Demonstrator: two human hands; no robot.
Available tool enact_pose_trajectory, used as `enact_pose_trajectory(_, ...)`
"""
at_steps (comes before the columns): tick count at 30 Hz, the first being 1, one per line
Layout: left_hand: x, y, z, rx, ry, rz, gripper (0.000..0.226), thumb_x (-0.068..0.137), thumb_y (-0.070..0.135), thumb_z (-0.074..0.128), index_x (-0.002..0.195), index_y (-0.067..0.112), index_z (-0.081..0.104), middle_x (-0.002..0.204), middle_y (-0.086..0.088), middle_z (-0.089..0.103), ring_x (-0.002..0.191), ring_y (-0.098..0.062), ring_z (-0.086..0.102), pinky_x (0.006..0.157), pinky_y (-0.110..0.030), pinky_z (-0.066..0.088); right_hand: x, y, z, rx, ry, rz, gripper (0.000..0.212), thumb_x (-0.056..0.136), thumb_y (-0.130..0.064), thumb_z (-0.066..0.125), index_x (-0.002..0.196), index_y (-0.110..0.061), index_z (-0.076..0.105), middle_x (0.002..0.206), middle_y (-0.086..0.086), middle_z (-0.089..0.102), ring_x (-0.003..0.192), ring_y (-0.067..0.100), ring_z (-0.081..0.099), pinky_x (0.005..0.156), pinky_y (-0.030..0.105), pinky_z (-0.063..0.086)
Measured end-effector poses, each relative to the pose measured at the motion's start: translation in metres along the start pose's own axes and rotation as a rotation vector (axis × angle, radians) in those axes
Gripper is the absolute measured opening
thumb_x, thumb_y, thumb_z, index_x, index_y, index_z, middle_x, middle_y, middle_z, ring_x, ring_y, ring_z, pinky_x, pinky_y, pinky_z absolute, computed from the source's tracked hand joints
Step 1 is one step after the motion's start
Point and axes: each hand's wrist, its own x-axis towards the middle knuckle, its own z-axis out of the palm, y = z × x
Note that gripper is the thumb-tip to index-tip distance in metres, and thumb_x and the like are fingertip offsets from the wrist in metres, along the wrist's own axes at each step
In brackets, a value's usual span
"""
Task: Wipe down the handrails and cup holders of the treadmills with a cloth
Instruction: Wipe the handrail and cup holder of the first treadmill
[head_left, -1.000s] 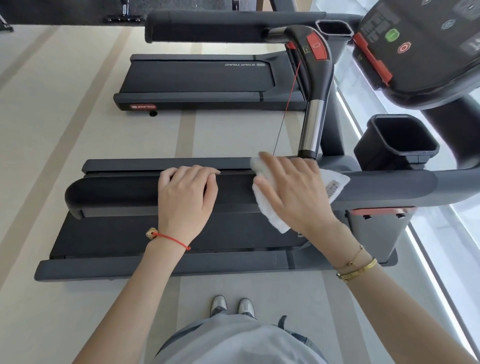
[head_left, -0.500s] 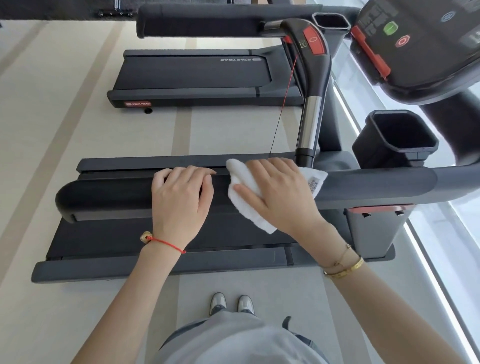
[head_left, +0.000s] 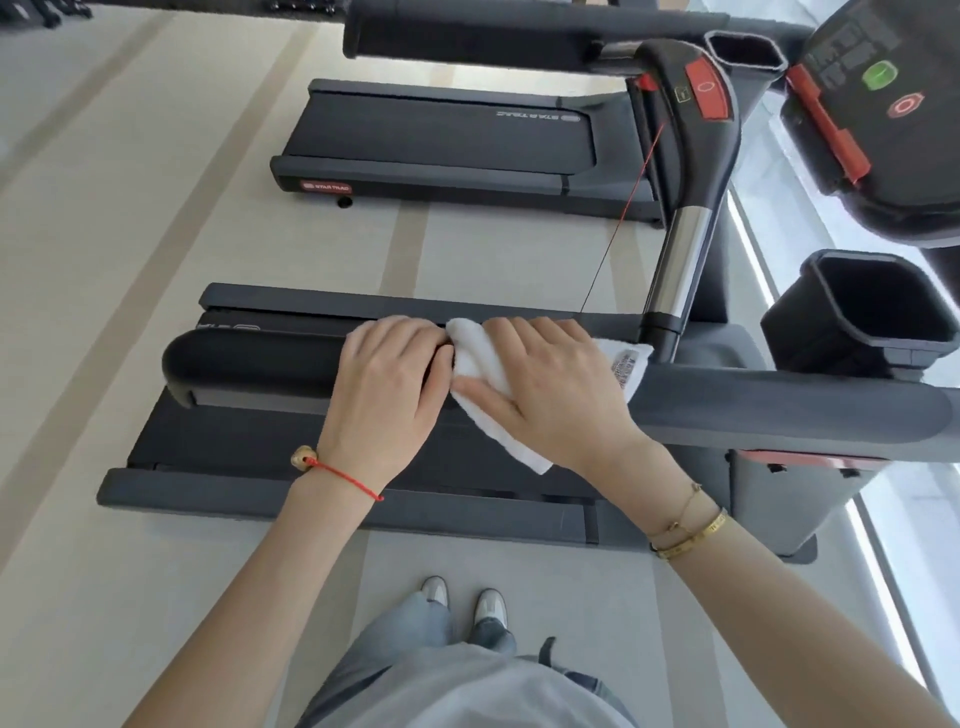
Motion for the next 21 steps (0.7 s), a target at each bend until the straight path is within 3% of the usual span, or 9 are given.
enact_pose_trajectory(4, -0.009, -0.028, -0.018, 0.056, 0.053, -0.079, 0.029, 0.1, 0.027, 0.042, 0.11, 0.017, 0.068, 0.111, 0.004, 0.068, 0.112, -0.018, 0.059, 0.106, -0.038, 0.034, 0.018, -0.011, -0.001, 0.003, -0.05, 0.04, 0.062, 0.095, -0.065, 0.02, 0.085, -0.014, 0.053, 0.063, -0.001, 0.053, 0.059, 0.023, 0.049, 0.061, 0.034, 0.038)
enact_pose_trajectory(10, -0.028, -0.094, -0.046, 0.021, 0.068, -0.196, 0.028, 0.099, 0.026, 0.045, 0.11, 0.016, 0.068, 0.113, 0.001, 0.068, 0.112, -0.023, 0.059, 0.108, -0.045, 0.035, 0.051, -0.045, 0.004, -0.004, -0.094, 0.089, 0.055, 0.093, -0.061, 0.018, 0.07, -0.014, 0.038, 0.047, -0.006, 0.032, 0.044, 0.024, 0.036, 0.046, 0.03, 0.014)
enact_pose_trajectory(17, -0.037, -0.154, -0.068, -0.147, 0.017, -0.186, 0.025, 0.1, 0.017, 0.05, 0.118, 0.011, 0.066, 0.117, -0.001, 0.066, 0.113, -0.023, 0.059, 0.098, -0.046, 0.046, 0.108, -0.123, 0.021, 0.088, -0.138, 0.038, 0.052, 0.095, -0.059, 0.019, 0.071, -0.016, 0.035, 0.047, -0.006, 0.03, 0.04, 0.012, 0.025, 0.045, 0.03, 0.012)
enact_pose_trajectory(21, -0.04, -0.175, -0.074, -0.262, -0.035, -0.179, 0.03, 0.101, 0.022, 0.046, 0.124, 0.011, 0.063, 0.121, 0.001, 0.064, 0.114, -0.017, 0.058, 0.1, -0.035, 0.046, 0.118, -0.154, 0.026, 0.043, -0.093, 0.068, 0.051, 0.096, -0.059, 0.022, 0.074, -0.016, 0.038, 0.052, -0.007, 0.036, 0.045, 0.018, 0.032, 0.046, 0.03, 0.018)
